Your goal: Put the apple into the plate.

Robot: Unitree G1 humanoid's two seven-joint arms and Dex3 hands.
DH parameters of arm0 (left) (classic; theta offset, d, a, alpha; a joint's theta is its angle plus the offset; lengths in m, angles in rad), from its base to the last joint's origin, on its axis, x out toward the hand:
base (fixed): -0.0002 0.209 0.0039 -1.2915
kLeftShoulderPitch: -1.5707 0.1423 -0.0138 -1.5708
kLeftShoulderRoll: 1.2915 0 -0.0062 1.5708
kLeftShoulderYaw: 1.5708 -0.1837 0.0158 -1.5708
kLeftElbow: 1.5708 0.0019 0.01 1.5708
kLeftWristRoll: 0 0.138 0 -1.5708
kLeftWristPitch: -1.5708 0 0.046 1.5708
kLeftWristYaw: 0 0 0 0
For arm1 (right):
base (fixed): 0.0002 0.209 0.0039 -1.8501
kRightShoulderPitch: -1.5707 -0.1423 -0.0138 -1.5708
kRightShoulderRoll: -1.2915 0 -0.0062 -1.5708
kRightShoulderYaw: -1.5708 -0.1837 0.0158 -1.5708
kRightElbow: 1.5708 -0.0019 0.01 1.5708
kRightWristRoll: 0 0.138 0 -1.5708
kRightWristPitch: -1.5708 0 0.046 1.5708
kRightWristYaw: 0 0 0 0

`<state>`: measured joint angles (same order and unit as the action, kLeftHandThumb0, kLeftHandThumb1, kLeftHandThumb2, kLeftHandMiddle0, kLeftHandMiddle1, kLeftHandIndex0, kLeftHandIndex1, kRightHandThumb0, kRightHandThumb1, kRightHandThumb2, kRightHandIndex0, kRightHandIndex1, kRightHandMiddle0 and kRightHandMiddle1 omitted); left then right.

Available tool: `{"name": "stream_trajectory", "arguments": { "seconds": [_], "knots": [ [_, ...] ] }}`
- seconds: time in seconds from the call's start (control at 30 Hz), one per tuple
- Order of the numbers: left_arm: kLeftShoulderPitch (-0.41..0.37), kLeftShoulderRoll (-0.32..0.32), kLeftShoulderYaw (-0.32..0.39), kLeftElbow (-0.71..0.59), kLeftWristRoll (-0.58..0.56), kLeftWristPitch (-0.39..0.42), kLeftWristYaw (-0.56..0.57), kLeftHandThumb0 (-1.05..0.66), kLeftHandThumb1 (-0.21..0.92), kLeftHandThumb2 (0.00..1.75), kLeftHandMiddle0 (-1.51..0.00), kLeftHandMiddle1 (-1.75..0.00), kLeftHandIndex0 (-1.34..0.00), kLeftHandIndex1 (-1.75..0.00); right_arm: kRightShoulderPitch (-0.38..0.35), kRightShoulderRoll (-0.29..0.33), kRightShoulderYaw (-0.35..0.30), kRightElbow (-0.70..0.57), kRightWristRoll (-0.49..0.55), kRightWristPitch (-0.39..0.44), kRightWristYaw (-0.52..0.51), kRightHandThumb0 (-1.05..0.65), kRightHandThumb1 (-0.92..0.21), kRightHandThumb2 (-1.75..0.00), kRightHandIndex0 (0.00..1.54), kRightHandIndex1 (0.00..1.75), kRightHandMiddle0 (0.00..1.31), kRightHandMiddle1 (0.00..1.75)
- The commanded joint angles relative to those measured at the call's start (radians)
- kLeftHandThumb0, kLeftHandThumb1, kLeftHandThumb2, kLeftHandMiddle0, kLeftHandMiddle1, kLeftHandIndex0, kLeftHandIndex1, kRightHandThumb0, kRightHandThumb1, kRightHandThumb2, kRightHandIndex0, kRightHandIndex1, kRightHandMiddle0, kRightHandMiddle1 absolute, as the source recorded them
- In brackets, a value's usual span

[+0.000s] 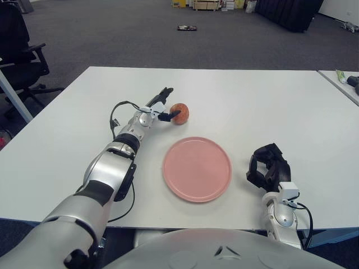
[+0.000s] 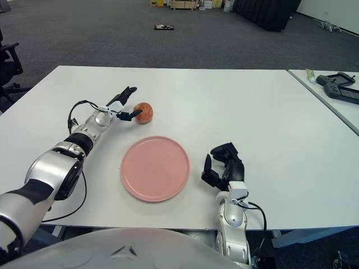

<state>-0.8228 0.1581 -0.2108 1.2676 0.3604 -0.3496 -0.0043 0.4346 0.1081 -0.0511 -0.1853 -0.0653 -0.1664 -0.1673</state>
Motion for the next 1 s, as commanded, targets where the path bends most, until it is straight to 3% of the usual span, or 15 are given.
{"name": "stream_trajectory", "arguments": {
  "seconds": [0.0, 0.53, 0.97],
  "knots": [
    [-0.047, -0.011, -0.003, -0.012, 0.000, 0.009, 0.000, -0.69, 0.56, 0.78, 0.00, -0.53, 0.00, -0.27, -0.011, -0.004, -0.003, -0.014, -0.004, 0.006, -0.003, -0.45, -0.41, -1.21, 1.15, 1.75, 0.54, 1.75],
    [-0.089, -0.025, -0.088, -0.009, 0.081, 0.015, -0.016, -0.81, 0.67, 0.67, 0.00, -0.42, 0.00, -0.26, -0.004, 0.005, -0.001, -0.015, 0.009, -0.005, -0.003, -0.46, -0.39, -1.24, 1.14, 1.75, 0.55, 1.75],
    [-0.125, -0.061, -0.145, 0.018, 0.118, 0.043, -0.057, -0.81, 0.66, 0.65, 0.00, -0.32, 0.00, -0.28, 0.010, 0.004, 0.003, -0.024, -0.001, -0.016, -0.006, -0.45, -0.42, -1.20, 1.12, 1.75, 0.53, 1.75]
  ]
}}
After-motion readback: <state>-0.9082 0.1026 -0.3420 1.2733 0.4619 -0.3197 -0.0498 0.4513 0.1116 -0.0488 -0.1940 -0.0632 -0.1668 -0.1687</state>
